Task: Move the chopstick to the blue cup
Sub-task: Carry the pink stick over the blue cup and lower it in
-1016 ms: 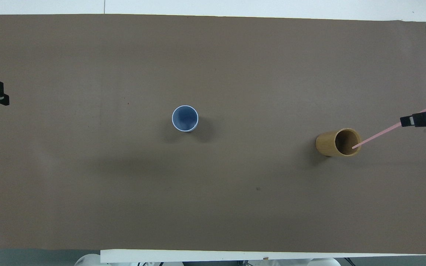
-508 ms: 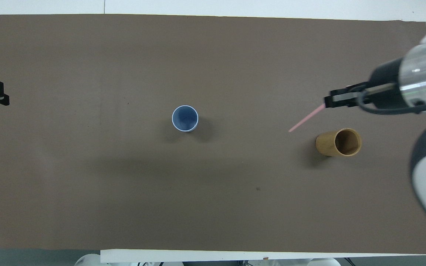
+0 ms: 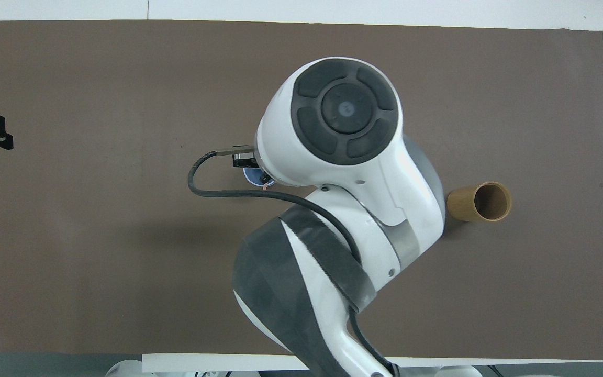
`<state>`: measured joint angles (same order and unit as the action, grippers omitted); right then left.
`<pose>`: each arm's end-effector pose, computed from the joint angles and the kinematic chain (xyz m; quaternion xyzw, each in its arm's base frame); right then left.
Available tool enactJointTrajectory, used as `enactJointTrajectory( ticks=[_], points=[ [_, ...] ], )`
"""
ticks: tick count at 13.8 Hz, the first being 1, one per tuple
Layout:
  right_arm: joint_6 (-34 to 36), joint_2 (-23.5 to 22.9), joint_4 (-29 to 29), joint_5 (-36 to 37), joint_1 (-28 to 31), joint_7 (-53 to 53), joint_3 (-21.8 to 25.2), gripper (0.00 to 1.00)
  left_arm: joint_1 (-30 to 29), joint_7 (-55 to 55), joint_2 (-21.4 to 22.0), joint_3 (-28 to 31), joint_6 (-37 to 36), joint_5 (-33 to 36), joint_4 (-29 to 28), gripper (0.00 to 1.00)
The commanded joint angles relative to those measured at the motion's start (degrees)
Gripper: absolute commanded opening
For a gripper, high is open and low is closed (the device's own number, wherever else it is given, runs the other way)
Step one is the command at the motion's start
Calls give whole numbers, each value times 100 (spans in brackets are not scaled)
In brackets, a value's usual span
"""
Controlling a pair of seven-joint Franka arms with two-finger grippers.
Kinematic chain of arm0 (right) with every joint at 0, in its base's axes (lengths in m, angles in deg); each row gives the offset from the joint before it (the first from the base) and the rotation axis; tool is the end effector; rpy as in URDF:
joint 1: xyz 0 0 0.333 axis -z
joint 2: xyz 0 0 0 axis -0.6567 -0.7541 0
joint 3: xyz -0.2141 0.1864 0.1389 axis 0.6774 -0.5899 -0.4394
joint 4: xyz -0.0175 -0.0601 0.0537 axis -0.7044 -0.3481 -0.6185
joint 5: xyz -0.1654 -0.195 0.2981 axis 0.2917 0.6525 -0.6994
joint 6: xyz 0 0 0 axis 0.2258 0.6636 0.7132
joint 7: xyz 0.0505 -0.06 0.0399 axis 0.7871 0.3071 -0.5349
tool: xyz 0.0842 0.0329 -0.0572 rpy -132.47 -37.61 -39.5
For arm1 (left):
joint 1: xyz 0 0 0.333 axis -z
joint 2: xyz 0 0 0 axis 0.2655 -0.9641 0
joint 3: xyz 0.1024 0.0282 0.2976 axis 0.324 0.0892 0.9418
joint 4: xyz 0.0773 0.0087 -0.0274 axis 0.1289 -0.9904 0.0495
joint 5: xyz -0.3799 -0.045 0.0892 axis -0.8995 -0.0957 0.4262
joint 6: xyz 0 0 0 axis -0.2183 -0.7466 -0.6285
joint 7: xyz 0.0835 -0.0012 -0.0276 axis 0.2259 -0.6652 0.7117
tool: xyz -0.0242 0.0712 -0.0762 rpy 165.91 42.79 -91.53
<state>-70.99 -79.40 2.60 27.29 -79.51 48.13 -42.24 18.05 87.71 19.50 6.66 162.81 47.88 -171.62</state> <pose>0.5210 0.4084 0.5709 -0.9935 -0.0141 -0.0505 0.1010 0.5396 -0.0406 0.6327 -0.9979 -0.0445 0.0454 0.0121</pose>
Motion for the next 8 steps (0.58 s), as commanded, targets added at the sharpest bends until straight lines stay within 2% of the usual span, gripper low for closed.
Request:
enactJointTrajectory(
  ticks=[1, 3, 5, 8],
  points=[
    [-72, -88, 194, 104, 66, 75, 40, 0, 25, -29, 49, 32, -77, -13, -45, 100],
    [-377, -114, 98, 104, 92, 75, 40, 0, 25, -29, 49, 32, -77, -13, -45, 100],
    [-913, -35, -340, 113, 92, 67, 48, 0, 25, -29, 49, 32, -77, -13, -45, 100],
    [-1056, -61, -492, 130, 66, 67, 48, 0, 25, -29, 49, 32, -77, -13, -45, 100]
  ],
)
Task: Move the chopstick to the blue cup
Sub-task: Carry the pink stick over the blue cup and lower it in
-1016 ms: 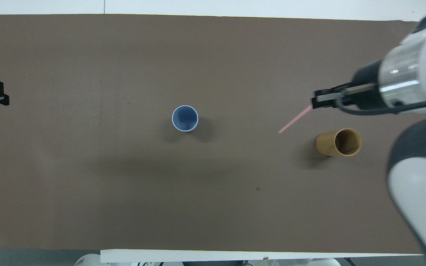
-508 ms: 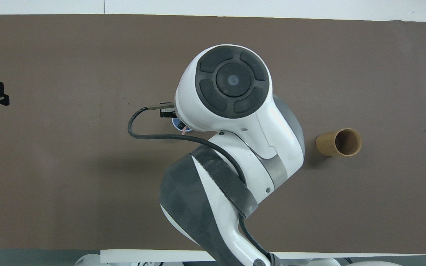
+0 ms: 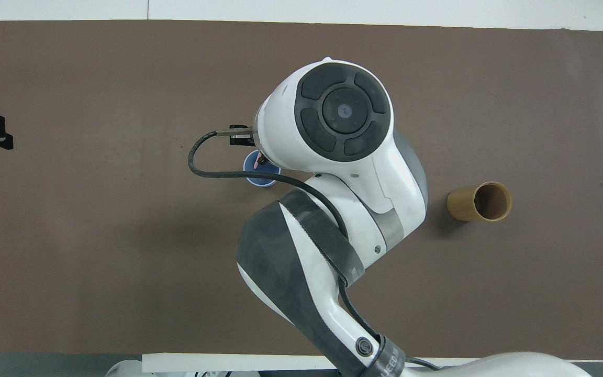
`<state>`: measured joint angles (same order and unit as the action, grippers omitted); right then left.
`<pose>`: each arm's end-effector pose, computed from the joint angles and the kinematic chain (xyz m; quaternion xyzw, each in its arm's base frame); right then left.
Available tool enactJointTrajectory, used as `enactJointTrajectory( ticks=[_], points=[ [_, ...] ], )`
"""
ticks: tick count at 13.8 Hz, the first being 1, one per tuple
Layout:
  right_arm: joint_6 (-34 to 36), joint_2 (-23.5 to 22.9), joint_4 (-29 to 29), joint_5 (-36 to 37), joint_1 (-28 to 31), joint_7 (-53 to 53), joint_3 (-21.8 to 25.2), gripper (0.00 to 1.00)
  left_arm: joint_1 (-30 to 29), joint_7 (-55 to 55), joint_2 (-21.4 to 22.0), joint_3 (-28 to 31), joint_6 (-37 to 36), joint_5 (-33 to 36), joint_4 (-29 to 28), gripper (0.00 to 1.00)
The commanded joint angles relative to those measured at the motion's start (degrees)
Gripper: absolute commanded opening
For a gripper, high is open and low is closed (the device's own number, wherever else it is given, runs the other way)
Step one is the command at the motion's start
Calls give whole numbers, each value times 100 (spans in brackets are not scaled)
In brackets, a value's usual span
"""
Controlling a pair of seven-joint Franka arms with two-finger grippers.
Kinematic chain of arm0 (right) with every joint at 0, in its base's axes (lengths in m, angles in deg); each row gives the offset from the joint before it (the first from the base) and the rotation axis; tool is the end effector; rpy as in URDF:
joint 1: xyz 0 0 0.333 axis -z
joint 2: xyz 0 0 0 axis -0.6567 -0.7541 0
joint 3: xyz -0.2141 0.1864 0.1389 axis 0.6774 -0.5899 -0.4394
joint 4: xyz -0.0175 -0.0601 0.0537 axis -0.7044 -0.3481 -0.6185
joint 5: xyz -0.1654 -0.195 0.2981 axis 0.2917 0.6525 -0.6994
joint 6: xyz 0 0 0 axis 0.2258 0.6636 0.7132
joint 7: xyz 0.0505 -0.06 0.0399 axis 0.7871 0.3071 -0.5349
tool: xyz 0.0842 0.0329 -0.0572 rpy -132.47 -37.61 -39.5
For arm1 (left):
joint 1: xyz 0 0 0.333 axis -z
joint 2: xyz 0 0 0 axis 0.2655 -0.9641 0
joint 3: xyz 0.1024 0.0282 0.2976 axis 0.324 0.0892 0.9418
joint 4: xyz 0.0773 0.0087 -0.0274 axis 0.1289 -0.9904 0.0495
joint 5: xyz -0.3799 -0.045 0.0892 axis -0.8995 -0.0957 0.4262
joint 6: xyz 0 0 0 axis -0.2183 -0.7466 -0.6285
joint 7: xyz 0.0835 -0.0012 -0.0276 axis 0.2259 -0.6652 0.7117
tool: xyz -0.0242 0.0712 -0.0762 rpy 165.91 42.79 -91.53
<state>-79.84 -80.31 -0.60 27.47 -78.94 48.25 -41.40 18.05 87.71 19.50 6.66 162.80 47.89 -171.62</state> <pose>0.5422 0.4024 0.5493 -0.9889 0.0041 -0.0883 0.1198 0.5396 -0.0406 0.6327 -0.9979 -0.0445 0.0455 0.0122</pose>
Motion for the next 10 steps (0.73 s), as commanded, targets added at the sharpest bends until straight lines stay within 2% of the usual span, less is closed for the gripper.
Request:
enactJointTrajectory(
  ticks=[1, 4, 5, 6, 7, 10],
  points=[
    [-198, 4, -224, 138, 1, 55, -36, 0, 25, -29, 49, 32, -76, -13, -45, 100],
    [-84, 38, -312, 139, 9, 46, -36, 0, 25, -29, 49, 32, -76, -13, -45, 100],
    [-84, 56, -365, 139, 9, 46, -36, 6, 25, -29, 49, 32, -76, -13, -45, 100],
    [-110, 56, -392, 139, 18, 46, -36, 49, 25, -29, 49, 32, -76, -13, -45, 100],
    [-110, 65, -392, 147, 9, 55, -36, 97, 25, -29, 49, 32, -76, -13, -45, 100],
    [29, 56, -226, 261, 79, 46, 16, 99, 25, -29, 49, 32, -76, -13, -45, 100]
  ],
)
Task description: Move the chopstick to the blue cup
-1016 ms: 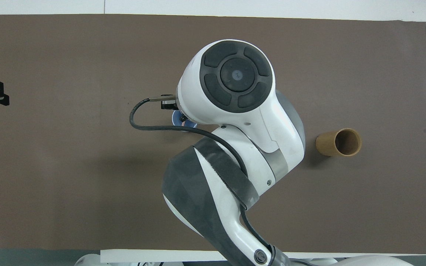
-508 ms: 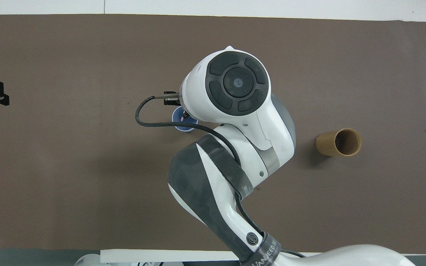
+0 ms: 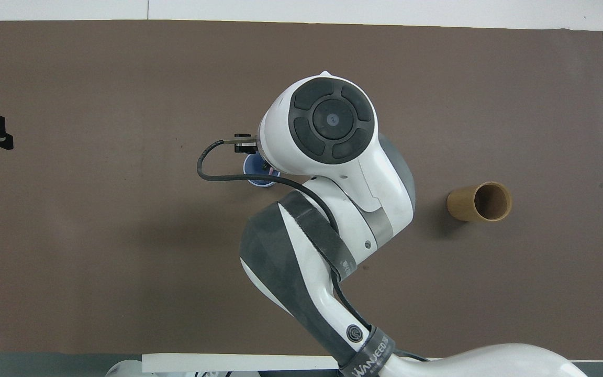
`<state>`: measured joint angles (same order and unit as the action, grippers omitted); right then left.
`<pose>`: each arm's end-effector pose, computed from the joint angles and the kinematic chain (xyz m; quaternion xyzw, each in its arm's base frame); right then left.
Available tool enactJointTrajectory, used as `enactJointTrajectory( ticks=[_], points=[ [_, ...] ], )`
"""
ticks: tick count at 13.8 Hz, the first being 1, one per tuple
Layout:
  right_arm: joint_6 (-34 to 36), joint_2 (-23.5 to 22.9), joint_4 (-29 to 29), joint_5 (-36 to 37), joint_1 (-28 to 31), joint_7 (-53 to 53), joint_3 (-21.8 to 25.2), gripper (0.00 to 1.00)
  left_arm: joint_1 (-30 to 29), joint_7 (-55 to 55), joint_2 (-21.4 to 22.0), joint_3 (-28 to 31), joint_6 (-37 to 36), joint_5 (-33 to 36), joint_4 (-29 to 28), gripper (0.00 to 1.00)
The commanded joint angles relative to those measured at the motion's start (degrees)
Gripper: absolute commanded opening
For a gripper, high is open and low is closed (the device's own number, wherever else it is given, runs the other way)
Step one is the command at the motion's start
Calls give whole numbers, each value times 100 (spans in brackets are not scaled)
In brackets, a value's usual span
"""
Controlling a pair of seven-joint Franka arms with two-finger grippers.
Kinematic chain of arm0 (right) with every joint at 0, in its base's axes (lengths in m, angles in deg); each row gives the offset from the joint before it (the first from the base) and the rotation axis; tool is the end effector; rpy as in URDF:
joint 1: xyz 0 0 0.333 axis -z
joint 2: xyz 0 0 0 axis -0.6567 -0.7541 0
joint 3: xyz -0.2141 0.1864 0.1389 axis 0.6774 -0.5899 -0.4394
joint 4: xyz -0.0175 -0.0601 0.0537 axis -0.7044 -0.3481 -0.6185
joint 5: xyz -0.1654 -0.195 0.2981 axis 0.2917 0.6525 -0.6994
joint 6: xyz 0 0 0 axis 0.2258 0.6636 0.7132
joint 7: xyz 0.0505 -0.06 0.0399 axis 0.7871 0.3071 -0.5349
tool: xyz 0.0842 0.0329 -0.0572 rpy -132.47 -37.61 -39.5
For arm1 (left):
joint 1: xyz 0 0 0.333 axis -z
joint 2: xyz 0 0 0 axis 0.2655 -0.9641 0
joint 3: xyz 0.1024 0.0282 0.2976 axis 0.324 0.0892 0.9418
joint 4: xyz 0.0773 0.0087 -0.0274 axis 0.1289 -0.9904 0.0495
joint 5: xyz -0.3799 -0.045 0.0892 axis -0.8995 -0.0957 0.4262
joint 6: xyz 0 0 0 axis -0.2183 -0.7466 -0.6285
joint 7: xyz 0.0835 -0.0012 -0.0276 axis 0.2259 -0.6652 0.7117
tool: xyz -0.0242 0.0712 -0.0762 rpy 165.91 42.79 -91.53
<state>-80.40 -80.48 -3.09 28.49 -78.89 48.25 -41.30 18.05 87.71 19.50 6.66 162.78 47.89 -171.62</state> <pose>0.5424 0.3989 0.5263 -0.9917 0.0038 -0.0790 0.1017 0.5395 -0.0406 0.6326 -0.9979 -0.0445 0.0457 0.0122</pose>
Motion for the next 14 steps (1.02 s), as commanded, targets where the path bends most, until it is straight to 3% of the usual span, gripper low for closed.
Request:
enactJointTrajectory(
  ticks=[1, 5, 8, 11, 14],
  points=[
    [217, 73, 172, 237, 162, 38, 7, 99, 25, -29, 58, 32, -74, -13, -45, 100],
    [857, 581, 314, 484, 1004, -330, 34, 99, 25, -29, 49, 32, -74, -13, -45, 100],
    [2279, 1310, 314, 528, 2022, -1522, 51, 99, 25, -29, 49, 32, -74, -13, -45, 100],
    [3458, 1645, 314, 1177, 2771, -3216, 42, 99, 25, -29, 49, 32, -74, -13, -45, 100],
    [3628, 1699, 234, 1118, 3203, -3829, 34, 99, 25, -29, 49, 32, -74, -13, -45, 100]
  ],
)
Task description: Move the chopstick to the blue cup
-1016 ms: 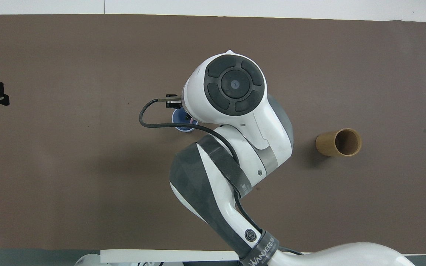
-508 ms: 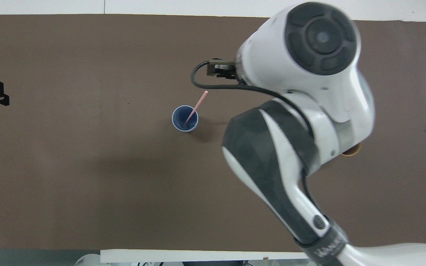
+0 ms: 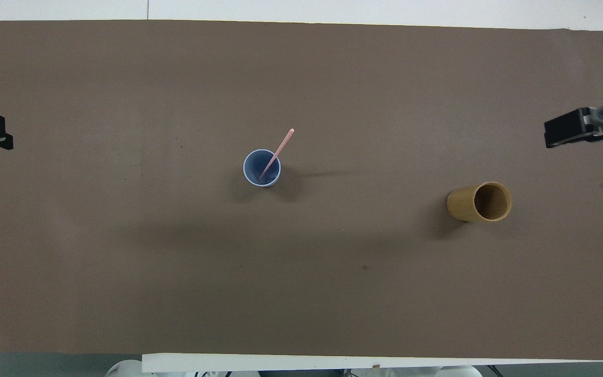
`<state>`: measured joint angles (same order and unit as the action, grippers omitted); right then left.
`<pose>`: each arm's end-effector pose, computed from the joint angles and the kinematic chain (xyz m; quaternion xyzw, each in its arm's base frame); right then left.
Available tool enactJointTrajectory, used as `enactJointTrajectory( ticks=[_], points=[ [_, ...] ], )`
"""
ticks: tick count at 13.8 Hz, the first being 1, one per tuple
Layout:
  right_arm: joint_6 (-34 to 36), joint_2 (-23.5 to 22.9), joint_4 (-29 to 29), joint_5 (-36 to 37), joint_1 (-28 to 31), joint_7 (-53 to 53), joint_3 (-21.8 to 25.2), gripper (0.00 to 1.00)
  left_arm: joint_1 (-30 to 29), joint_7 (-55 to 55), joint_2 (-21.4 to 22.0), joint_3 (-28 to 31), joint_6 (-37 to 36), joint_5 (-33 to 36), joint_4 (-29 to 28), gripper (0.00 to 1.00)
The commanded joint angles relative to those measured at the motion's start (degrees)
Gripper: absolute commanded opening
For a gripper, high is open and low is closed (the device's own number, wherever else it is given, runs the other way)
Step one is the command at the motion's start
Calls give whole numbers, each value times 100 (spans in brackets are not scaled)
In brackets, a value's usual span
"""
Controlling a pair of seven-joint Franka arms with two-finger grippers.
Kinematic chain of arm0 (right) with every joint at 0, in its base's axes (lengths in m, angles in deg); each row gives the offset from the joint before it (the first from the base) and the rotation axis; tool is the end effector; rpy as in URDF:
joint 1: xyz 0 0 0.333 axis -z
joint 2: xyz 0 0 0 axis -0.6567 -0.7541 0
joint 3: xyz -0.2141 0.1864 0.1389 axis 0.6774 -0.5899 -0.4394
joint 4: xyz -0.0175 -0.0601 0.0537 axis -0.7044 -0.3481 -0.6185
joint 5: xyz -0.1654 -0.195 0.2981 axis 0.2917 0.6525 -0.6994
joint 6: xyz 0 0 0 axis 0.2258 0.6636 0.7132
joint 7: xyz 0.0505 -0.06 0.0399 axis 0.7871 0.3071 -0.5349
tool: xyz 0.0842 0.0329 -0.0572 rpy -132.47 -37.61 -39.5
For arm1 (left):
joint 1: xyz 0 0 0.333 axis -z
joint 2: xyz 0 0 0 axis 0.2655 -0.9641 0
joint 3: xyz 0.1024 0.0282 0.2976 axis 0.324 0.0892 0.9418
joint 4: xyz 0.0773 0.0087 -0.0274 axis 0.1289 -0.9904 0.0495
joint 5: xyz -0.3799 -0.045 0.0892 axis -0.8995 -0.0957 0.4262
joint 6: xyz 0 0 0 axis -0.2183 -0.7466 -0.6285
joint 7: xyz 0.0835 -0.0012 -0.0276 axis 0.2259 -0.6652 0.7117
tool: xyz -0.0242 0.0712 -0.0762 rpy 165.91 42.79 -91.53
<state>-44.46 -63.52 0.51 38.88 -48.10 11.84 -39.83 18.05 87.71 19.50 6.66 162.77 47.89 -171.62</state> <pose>0.5347 0.0206 0.6752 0.9982 0.0400 -0.0103 0.0439 0.5395 -0.0406 0.6326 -0.9979 -0.0445 0.0458 0.0122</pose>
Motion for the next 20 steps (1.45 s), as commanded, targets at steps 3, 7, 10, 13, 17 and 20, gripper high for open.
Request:
enactJointTrajectory(
  ticks=[3, 7, 10, 13, 17, 20],
  points=[
    [122, 81, -239, 35, 509, -198, -235, 99, 25, -29, 49, 32, -73, -13, -45, 100],
    [-45, 240, -450, -44, 678, -128, -438, 99, 25, -29, 49, 32, -73, -13, -45, 100],
    [8, 196, -433, -44, 757, -128, -500, 99, 25, -29, 49, 32, -73, -13, -45, 100],
    [16, 196, -433, -44, 766, -128, -509, 99, 25, -29, 49, 32, -73, -13, -45, 100],
    [8, 204, -459, -449, 836, 48, -439, 99, 25, -29, 49, 32, -73, -13, -45, 100],
    [8, 204, -485, -431, 976, 57, -552, 99, 25, -29, 49, 32, -73, -13, -45, 100]
  ],
)
